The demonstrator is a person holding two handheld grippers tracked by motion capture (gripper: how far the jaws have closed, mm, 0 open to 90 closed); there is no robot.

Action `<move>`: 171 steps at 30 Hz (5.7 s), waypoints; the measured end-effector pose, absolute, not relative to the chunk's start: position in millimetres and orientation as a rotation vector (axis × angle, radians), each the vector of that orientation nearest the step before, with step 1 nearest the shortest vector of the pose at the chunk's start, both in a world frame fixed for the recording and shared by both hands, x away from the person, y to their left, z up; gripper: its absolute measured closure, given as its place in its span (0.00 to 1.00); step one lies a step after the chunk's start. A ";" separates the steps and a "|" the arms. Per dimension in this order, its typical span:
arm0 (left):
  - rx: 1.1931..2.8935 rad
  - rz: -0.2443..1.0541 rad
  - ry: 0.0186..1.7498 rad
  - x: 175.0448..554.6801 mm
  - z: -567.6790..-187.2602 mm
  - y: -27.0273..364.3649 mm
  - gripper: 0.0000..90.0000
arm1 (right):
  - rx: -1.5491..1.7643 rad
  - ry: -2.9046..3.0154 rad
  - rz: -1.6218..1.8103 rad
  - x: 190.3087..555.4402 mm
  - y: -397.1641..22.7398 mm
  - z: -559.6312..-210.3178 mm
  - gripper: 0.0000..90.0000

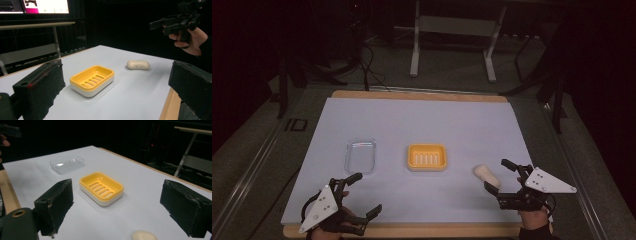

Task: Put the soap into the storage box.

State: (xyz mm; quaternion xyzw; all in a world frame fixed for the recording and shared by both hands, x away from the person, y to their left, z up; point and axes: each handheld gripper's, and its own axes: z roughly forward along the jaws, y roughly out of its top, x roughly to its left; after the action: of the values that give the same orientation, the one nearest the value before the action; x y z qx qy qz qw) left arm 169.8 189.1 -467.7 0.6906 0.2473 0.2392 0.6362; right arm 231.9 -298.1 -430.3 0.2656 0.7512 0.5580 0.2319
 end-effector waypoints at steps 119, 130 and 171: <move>1.662 0.569 0.562 170.1 -472.4 184.1 0.00 | 0.941 3.077 -0.123 325.8 -248.2 -449.9 0.15; 1.659 0.563 0.563 170.2 -472.6 183.9 0.00 | 1.035 2.988 0.006 340.1 -257.1 -451.6 0.15; 1.648 0.548 0.565 170.6 -472.6 184.1 0.00 | 1.186 2.808 0.247 358.1 -266.1 -493.3 0.35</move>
State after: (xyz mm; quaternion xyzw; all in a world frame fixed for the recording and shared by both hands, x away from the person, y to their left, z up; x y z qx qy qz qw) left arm 170.6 184.1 -472.6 0.7142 0.2448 0.2376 0.6112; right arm 358.1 -266.1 -493.3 0.3874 0.9174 0.0806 0.0415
